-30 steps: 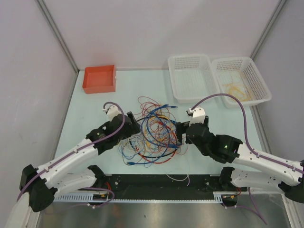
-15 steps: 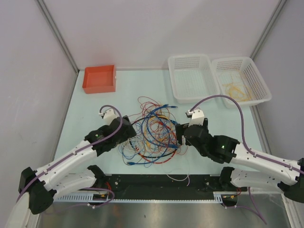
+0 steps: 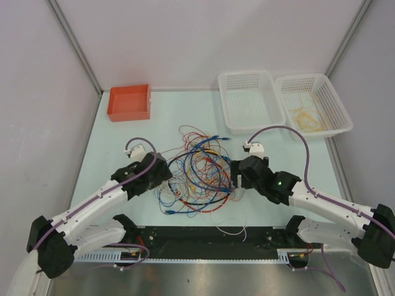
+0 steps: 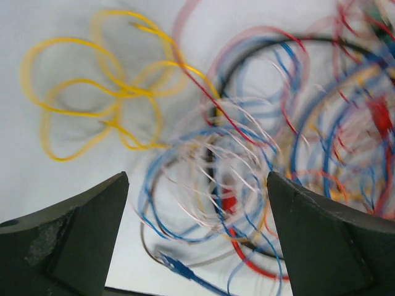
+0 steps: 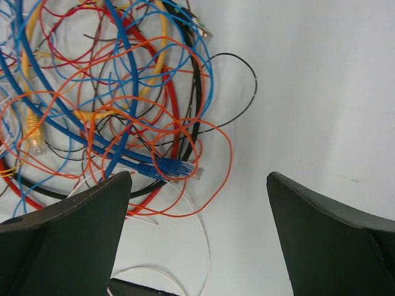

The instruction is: Untangle the cables

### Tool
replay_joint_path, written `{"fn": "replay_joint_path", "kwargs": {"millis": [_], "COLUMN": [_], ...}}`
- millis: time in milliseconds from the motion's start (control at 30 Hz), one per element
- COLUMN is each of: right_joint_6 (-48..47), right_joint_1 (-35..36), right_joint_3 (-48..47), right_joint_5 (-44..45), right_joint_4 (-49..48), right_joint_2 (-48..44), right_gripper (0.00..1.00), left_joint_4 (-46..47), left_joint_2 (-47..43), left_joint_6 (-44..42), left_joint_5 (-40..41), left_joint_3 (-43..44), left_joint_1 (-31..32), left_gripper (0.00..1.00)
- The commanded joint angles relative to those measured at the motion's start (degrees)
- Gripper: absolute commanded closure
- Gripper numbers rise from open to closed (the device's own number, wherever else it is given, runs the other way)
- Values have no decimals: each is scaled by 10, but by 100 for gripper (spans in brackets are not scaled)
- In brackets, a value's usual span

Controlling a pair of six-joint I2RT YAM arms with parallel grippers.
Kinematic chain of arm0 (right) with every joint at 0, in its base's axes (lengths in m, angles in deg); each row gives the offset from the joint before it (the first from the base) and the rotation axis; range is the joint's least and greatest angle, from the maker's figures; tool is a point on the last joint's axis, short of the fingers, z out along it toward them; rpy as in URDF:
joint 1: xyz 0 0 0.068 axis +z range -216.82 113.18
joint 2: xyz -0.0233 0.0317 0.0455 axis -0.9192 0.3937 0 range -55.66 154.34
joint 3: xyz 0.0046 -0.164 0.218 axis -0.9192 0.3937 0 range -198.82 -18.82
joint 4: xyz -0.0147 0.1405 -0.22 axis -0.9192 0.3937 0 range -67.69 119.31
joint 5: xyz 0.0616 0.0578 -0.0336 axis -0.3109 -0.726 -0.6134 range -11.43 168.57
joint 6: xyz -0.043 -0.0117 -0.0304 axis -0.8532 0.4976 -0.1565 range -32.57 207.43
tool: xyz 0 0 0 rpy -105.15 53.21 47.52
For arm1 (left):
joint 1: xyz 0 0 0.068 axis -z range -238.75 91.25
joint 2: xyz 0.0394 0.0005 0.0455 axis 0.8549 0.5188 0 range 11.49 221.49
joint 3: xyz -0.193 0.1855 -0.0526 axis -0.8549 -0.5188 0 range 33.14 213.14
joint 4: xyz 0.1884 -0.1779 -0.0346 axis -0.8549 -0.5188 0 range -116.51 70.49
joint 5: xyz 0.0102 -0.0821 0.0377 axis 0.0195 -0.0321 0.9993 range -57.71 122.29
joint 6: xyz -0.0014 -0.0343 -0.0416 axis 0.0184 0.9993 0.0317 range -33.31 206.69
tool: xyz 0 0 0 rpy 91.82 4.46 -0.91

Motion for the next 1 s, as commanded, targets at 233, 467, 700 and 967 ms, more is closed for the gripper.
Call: {"fn": "replay_joint_path", "kwargs": {"millis": [233,467,700,967], "right_joint_6": [21,18,21,-10], "right_joint_1": [8,6,9,12], "right_joint_3": [-1,0,0,-8], "right_joint_5": [-17,-10,6,-8], "right_joint_4": [-22,-3,8,-42], "right_joint_2": [-7,-33,-79,-197], "right_gripper": [4,4,4,6], "left_joint_4": [8,65,41,206], "left_joint_2": [24,115,24,-118], "left_joint_6": [77,57,-41,-170], "left_joint_5": [-61,-95,-95,-274], "left_joint_3": [-58,-47,69,126], "left_joint_1": [-204,-227,-225,-180], "left_gripper": [1,100,100,99]}}
